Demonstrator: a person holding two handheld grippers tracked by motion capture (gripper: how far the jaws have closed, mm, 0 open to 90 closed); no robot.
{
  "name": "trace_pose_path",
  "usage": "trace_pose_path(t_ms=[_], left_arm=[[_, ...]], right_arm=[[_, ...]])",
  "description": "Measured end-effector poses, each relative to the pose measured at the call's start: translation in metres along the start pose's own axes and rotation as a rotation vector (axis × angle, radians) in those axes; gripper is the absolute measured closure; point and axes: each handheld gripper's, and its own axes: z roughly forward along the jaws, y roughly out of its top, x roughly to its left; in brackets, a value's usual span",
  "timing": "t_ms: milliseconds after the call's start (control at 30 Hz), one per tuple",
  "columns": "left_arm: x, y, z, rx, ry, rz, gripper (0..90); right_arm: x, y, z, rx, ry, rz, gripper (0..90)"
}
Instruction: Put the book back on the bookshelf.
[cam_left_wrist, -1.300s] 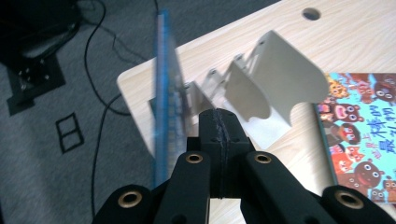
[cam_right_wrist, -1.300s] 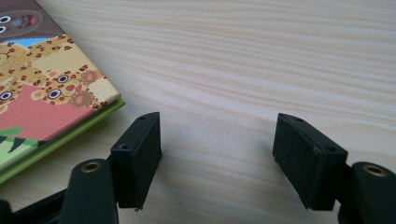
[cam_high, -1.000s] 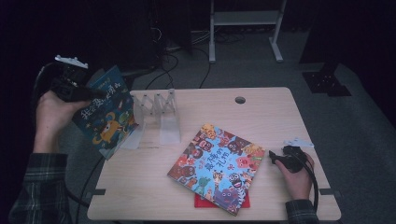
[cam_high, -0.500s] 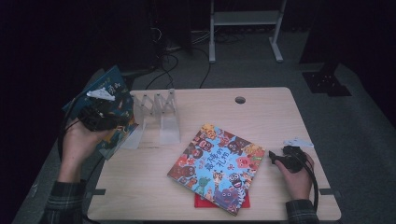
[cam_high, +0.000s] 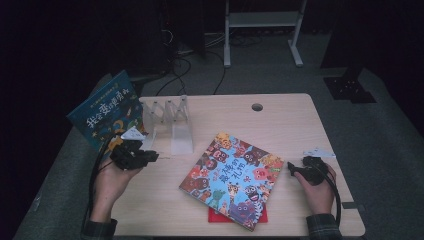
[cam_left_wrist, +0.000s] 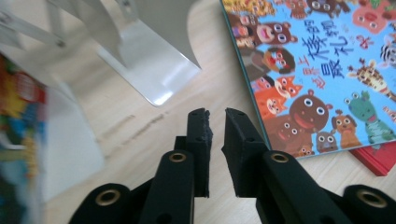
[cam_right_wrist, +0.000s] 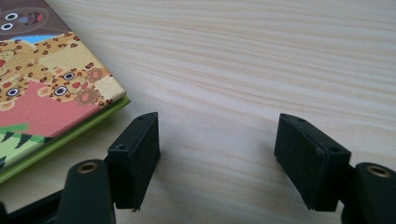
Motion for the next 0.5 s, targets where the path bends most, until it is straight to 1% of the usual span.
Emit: trace_pose_path(t_ms=[33,67,100,133,167,200,233,267,300,333,367,400,433,467,500], left_arm=[[0.0,0.0,0.0,0.0,0.0,0.0,79.3],[-0.002,-0.008,0.009,-0.005,-0.029,-0.014,79.0],[-0.003,-0.014,0.016,-0.008,-0.039,-0.024,77.6],[-0.003,-0.014,0.016,-0.008,-0.039,-0.024,76.3],[-0.004,-0.019,0.022,-0.018,-0.055,-0.04,76.3],[-0.005,-0.027,0.031,-0.03,-0.069,-0.05,73.0],[-0.007,-0.031,0.036,-0.033,-0.077,-0.056,71.6],[-0.007,-0.031,0.036,-0.033,-0.077,-0.056,68.2],[-0.009,-0.036,0.042,-0.036,-0.087,-0.052,68.2],[-0.01,-0.039,0.046,-0.033,-0.092,-0.053,65.3],[-0.011,-0.043,0.053,-0.029,-0.096,-0.048,60.5],[-0.011,-0.043,0.053,-0.029,-0.096,-0.048,58.1],[-0.013,-0.048,0.061,-0.015,-0.113,-0.047,55.5],[-0.013,-0.05,0.064,-0.017,-0.114,-0.041,51.5],[-0.013,-0.053,0.069,-0.008,-0.124,-0.029,48.6]], right_arm=[[0.0,0.0,0.0,0.0,0.0,0.0,29.7],[0.0,0.0,0.0,0.0,0.0,-0.001,29.7],[0.0,0.0,0.0,0.0,0.0,0.0,29.7],[0.0,0.0,0.0,0.0,0.0,0.0,29.7],[0.0,0.0,0.0,0.0,0.0,0.0,29.7],[0.0,0.0,0.0,0.0,0.001,-0.001,29.3],[0.0,0.0,0.0,0.001,0.002,-0.002,29.1],[0.0,0.0,0.0,0.001,0.002,-0.002,29.1],[0.0,0.0,0.0,0.001,0.003,-0.003,28.8],[0.0,0.0,0.0,0.002,0.004,-0.003,28.5],[0.0,0.0,0.0,0.002,0.009,-0.008,28.4],[0.0,0.0,0.0,0.002,0.009,-0.008,28.4],[0.001,0.0,0.0,0.003,0.013,-0.011,28.3],[0.001,0.0,0.0,0.003,0.016,-0.012,28.3],[0.001,0.0,0.0,0.003,0.016,-0.013,28.3]])
